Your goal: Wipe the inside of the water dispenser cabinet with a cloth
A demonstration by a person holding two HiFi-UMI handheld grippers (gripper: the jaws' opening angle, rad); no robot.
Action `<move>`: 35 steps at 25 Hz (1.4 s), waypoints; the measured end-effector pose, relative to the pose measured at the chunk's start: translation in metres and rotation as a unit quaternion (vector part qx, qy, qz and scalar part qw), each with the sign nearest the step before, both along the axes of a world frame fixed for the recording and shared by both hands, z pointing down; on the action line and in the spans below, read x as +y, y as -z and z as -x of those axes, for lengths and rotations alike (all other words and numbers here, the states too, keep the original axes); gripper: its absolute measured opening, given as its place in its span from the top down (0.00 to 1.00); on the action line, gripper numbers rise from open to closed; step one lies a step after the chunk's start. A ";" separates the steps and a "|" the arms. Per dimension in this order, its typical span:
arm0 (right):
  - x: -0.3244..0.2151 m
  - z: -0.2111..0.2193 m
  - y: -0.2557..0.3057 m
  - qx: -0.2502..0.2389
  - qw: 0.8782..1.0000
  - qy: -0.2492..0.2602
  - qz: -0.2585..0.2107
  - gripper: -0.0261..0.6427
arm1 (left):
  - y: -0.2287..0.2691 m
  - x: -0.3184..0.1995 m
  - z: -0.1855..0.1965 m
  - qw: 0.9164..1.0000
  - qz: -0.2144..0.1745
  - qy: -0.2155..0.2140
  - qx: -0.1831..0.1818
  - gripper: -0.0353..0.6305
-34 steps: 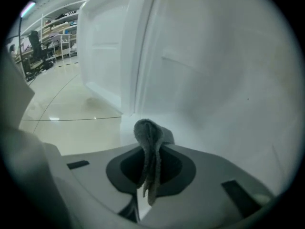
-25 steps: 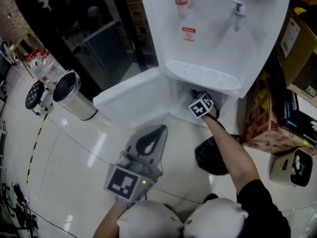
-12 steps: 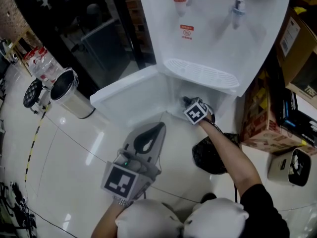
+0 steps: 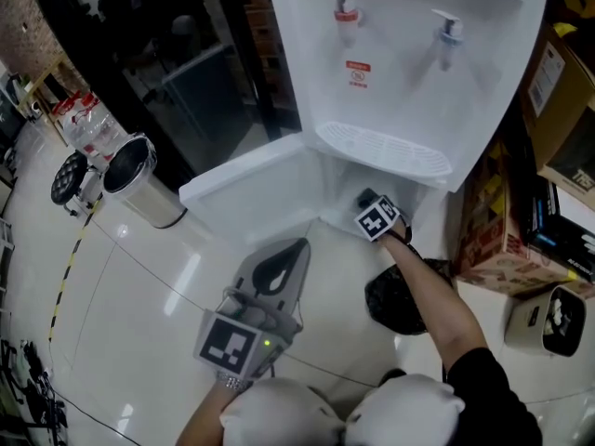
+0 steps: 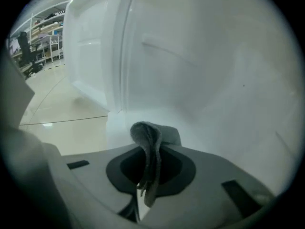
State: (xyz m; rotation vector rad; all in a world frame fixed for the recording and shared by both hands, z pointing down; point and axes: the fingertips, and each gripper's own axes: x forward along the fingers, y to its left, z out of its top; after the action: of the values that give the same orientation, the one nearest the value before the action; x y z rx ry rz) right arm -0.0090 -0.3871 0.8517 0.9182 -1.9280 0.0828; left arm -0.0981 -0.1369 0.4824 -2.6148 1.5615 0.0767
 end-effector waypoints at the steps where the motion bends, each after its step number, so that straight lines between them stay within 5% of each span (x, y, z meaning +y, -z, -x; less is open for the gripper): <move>1: 0.009 0.008 -0.004 -0.006 1.000 0.014 0.012 0.93 | 0.000 0.000 0.000 1.000 0.000 0.000 0.002 0.94; 4: 0.025 0.034 0.001 -0.031 0.998 0.053 0.018 0.93 | 0.001 0.000 -0.003 1.000 -0.001 -0.003 0.003 0.94; 11: -0.024 0.019 0.059 -0.033 0.995 -0.004 -0.089 0.93 | 0.002 -0.001 -0.004 1.000 -0.003 -0.004 0.006 0.94; 22: 0.017 -0.010 -0.006 0.014 1.000 -0.007 0.023 0.93 | -0.001 -0.002 -0.002 1.000 0.002 0.000 0.008 0.94; 29: -0.026 -0.011 0.065 0.009 0.995 -0.038 -0.092 0.93 | 0.001 -0.003 -0.004 1.000 -0.001 -0.004 0.005 0.94; 35: -0.028 -0.021 0.021 -0.002 0.998 -0.066 -0.020 0.93 | 0.002 0.001 0.001 1.000 -0.001 0.002 0.007 0.94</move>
State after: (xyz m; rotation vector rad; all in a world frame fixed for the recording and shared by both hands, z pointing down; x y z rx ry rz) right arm 0.0116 -0.4148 0.8304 1.0732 -1.8768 0.1250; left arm -0.0993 -0.1354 0.4804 -2.6150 1.5685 0.0959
